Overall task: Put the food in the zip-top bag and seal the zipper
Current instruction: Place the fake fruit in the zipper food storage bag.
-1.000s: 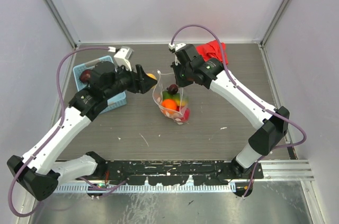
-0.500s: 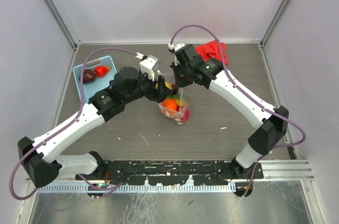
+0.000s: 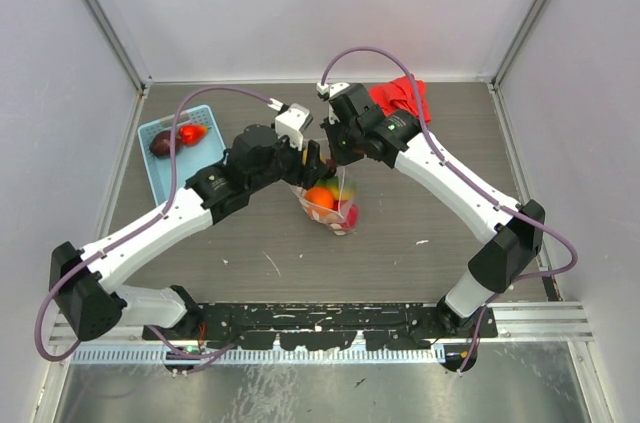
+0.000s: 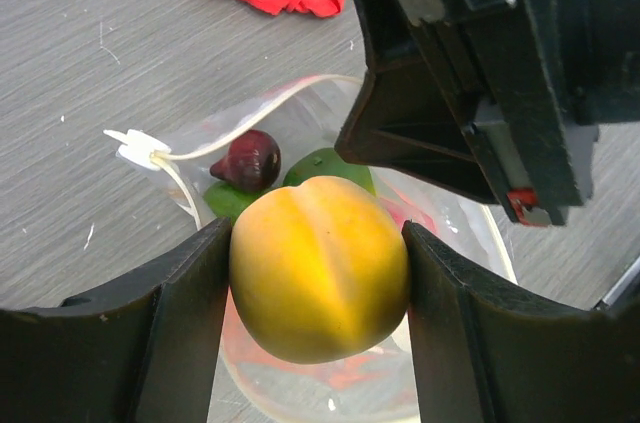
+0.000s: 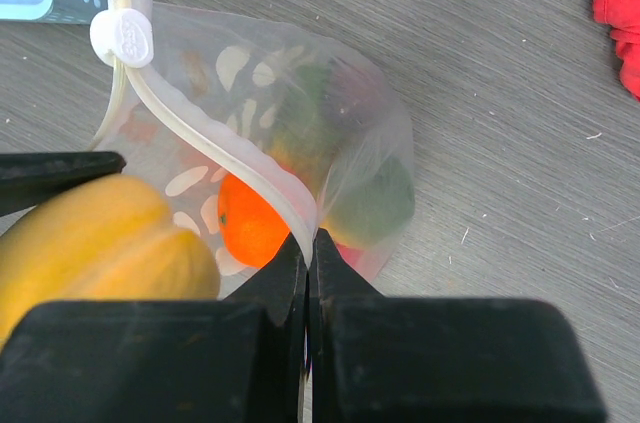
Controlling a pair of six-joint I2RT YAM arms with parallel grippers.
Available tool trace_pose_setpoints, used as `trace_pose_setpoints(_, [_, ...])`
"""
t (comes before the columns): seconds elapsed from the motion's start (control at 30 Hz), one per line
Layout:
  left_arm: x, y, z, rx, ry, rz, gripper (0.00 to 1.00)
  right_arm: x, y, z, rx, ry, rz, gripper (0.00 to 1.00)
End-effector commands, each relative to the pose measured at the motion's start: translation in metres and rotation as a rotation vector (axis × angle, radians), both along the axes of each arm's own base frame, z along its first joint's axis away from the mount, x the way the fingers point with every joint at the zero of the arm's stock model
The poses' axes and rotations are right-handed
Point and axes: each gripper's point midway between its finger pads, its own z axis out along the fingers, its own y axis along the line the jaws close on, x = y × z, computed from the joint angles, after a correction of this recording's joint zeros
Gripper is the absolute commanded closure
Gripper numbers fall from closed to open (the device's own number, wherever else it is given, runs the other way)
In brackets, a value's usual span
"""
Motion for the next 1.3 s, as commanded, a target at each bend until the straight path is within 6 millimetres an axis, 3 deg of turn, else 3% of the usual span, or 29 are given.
trace_pose_setpoints(0.0, [0.019, -0.006, 0.023, -0.039, -0.096, 0.046, 0.40, 0.005, 0.009, 0.024, 0.059, -0.051, 0.004, 1.00])
trace_pose_setpoints(0.17, [0.024, -0.006, 0.020, -0.041, -0.102, 0.065, 0.33, 0.004, 0.009, 0.022, 0.057, -0.048, 0.005, 1.00])
trace_pose_setpoints(0.8, [0.022, 0.001, 0.030, -0.074, -0.098, 0.104, 0.22, 0.003, 0.009, 0.021, 0.059, -0.043, 0.008, 1.00])
trace_pose_setpoints(1.07, [0.004, 0.038, 0.044, -0.052, -0.012, 0.219, 0.17, 0.003, 0.009, 0.021, 0.059, -0.044, 0.008, 1.00])
trace_pose_setpoints(1.27, [-0.016, 0.059, 0.029, -0.038, 0.113, 0.291, 0.16, 0.004, 0.010, 0.021, 0.060, -0.043, 0.009, 1.00])
